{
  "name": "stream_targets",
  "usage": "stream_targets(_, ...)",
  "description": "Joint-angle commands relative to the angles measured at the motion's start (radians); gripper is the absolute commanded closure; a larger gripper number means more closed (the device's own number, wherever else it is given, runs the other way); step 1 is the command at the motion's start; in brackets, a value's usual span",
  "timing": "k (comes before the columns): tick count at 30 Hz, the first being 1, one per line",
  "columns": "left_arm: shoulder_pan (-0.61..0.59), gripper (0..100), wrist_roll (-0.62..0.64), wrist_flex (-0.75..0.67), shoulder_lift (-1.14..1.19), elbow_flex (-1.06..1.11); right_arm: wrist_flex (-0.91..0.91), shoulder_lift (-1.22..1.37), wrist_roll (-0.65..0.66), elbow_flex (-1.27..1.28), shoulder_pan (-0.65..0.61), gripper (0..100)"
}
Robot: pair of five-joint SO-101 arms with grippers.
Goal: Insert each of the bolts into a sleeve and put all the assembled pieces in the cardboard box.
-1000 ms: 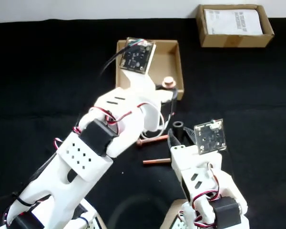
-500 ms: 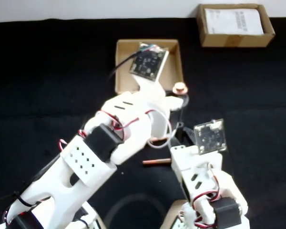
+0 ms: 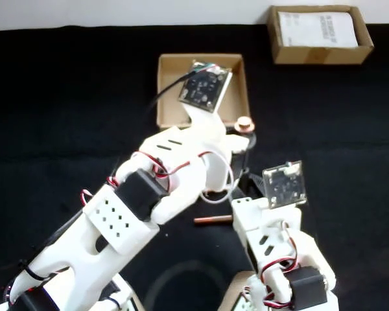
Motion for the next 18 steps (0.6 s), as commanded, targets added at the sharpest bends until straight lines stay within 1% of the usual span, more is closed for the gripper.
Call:
stream_targets(1, 0.012, 99, 0.0, -0.003, -0.007, 0.012, -0.019, -0.004, 0.009, -0.004, 0.013, 99.1)
stream_targets(5, 0.012, 99, 0.002, -0.005, -0.007, 0.062, -0.019, -0.007, 0.009, -0.005, 0.013, 99.1)
stream_targets(9, 0.013, 99, 0.068, -0.005, -0.007, 0.105, -0.019, -0.002, 0.009, -0.004, 0.013, 99.1)
stream_targets(16, 0.076, 99, 0.069, 0.003, -0.007, 0.143, -0.019, -0.002, 0.009, -0.005, 0.013, 99.1)
stream_targets(18, 0.087, 99, 0.064, 0.055, -0.007, 0.137, -0.019, -0.002, 0.011, -0.004, 0.013, 99.1)
